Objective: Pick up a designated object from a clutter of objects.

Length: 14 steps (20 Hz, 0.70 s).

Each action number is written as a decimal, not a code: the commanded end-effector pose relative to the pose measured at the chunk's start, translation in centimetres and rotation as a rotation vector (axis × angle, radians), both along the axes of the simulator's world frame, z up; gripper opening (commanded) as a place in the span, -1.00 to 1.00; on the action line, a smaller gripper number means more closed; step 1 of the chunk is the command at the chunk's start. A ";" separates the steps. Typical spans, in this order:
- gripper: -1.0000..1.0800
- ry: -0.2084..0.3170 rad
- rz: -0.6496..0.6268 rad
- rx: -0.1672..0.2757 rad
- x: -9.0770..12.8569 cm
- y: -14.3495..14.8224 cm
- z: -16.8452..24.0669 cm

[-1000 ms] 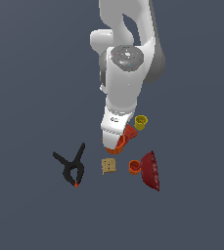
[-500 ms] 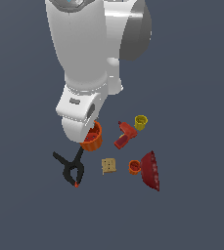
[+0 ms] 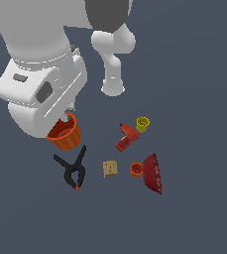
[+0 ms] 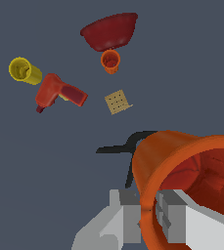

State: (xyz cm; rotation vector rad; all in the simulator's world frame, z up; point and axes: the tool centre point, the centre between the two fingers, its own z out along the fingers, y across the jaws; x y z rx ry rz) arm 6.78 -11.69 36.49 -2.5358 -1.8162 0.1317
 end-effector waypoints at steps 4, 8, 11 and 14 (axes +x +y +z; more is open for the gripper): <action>-1.00 -0.001 0.001 -0.001 1.1 -2.5 2.9; -1.00 -0.001 0.001 -0.002 1.8 -4.1 4.7; -1.00 -0.001 0.001 -0.002 2.3 -5.1 5.8; -1.00 -0.001 0.001 -0.002 2.7 -6.0 6.9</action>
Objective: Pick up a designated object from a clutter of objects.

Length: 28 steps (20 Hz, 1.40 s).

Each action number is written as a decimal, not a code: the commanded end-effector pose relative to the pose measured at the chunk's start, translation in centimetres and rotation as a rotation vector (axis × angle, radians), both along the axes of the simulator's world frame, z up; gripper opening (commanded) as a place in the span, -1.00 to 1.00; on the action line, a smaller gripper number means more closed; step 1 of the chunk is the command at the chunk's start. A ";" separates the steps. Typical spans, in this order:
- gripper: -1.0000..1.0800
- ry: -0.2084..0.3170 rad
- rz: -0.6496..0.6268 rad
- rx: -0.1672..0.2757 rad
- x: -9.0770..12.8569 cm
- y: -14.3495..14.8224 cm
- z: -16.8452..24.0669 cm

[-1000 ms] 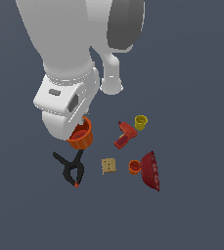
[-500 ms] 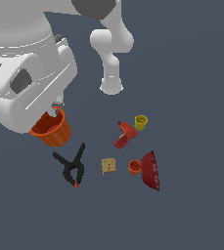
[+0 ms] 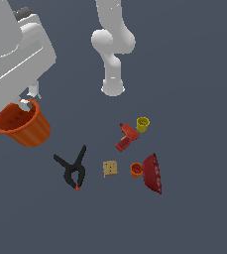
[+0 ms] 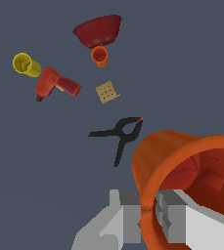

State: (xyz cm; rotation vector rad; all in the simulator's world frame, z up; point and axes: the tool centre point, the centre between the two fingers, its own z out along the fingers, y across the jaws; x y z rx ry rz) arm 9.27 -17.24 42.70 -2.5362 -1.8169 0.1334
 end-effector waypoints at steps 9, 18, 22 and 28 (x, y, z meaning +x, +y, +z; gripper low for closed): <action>-1.00 -0.002 0.000 -0.001 1.3 -2.6 3.1; -1.00 -0.002 0.000 -0.001 1.9 -3.8 4.4; -1.00 -0.002 0.000 -0.001 2.1 -4.0 4.7; -1.00 -0.002 0.000 -0.001 2.2 -4.2 4.8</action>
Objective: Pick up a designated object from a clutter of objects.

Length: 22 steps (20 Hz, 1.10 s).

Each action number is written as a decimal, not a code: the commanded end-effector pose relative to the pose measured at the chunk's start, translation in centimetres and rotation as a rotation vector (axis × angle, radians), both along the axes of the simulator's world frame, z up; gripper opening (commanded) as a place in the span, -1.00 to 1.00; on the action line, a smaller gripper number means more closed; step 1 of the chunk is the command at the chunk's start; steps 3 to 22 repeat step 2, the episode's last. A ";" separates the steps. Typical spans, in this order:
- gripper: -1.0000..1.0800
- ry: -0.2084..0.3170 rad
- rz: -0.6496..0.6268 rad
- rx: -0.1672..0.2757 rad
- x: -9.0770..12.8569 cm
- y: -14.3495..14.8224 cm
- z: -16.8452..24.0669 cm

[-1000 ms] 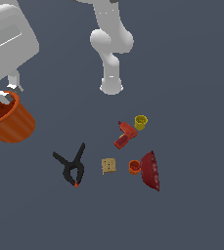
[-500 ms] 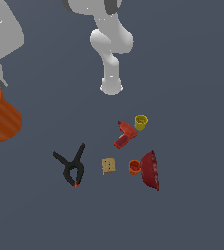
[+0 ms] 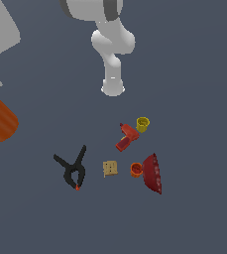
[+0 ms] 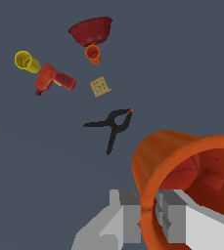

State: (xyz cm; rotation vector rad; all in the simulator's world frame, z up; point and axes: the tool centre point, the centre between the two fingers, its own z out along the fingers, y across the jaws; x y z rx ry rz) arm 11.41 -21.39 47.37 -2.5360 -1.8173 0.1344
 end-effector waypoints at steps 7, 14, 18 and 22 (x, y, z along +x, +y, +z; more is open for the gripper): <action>-1.00 -0.002 0.000 -0.001 0.0 0.0 0.2; -1.00 -0.002 0.000 -0.001 0.0 0.0 0.2; -1.00 -0.002 0.000 -0.001 0.0 0.0 0.2; -1.00 -0.002 0.000 -0.001 0.0 0.0 0.2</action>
